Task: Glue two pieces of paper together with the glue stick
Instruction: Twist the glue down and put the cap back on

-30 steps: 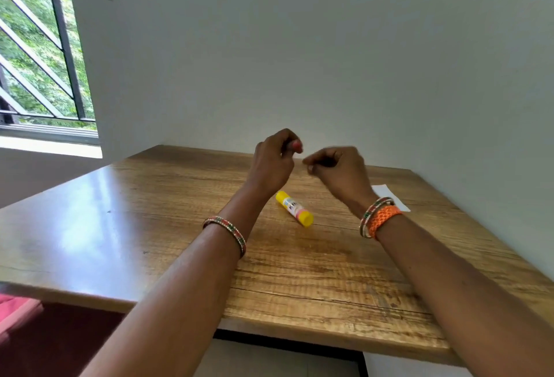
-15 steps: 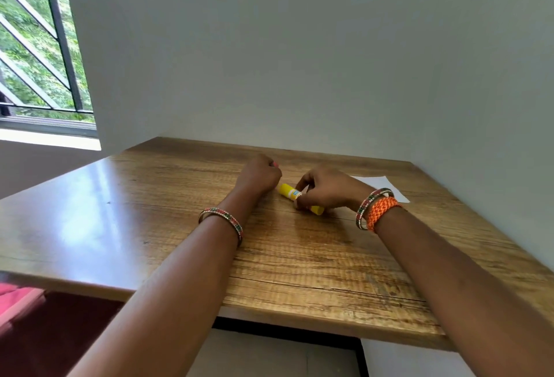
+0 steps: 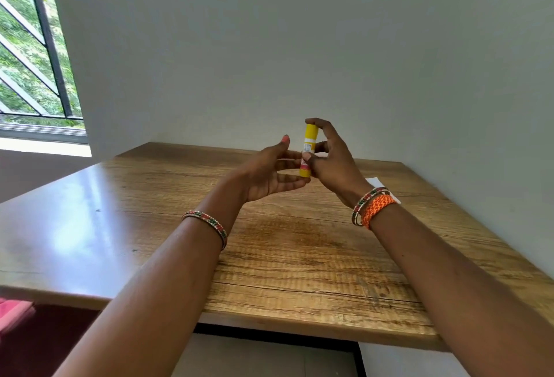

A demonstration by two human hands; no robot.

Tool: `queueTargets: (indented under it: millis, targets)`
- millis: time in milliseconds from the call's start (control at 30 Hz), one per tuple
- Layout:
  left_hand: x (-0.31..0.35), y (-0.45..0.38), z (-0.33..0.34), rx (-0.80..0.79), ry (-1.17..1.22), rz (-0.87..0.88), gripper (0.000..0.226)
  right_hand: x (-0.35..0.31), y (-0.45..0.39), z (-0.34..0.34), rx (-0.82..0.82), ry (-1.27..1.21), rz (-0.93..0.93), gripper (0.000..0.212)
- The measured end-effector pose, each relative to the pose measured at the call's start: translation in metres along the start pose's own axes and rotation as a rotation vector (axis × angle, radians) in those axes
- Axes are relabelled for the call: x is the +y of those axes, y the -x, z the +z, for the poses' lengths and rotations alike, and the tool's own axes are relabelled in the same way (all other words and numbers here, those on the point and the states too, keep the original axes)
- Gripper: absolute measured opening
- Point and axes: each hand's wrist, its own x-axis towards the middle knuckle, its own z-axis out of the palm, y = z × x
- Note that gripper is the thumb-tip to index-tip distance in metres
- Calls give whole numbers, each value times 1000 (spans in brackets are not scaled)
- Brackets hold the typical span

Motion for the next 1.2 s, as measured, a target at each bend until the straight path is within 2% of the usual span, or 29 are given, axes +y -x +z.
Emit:
queueTargets:
  millis: [100,200,300,433,533,600,667,800,1033,1200]
  targets:
    - [2,0,-1,-18,-32,68,24,4,-2,-2,86,24,-65,57]
    - [0,0,-3,-39,-54,86,27,5,-3,-2,97,90,-116,60]
    - [0,-1,-6,9,-131,106,28,8,-4,-4,65,141,-128,64]
    - [0,-2,-8,131,-161,154,17,11,-5,-11,-25,351,-108,81]
    - [0,-2,-4,152,-183,142,22,12,-2,-10,-44,593,-196,100]
    - [0,-2,-2,176,-301,124,29,12,-1,-7,-18,672,-231,106]
    - [0,-2,0,205,-412,112,34,12,-2,-6,28,699,-237,104]
    - [2,0,3,260,-444,111,33,13,-3,-8,127,756,-241,98]
    - [4,3,4,261,-484,110,38,13,-4,-9,121,727,-236,93]
    - [4,4,5,255,-504,92,33,13,-4,-12,141,731,-244,86]
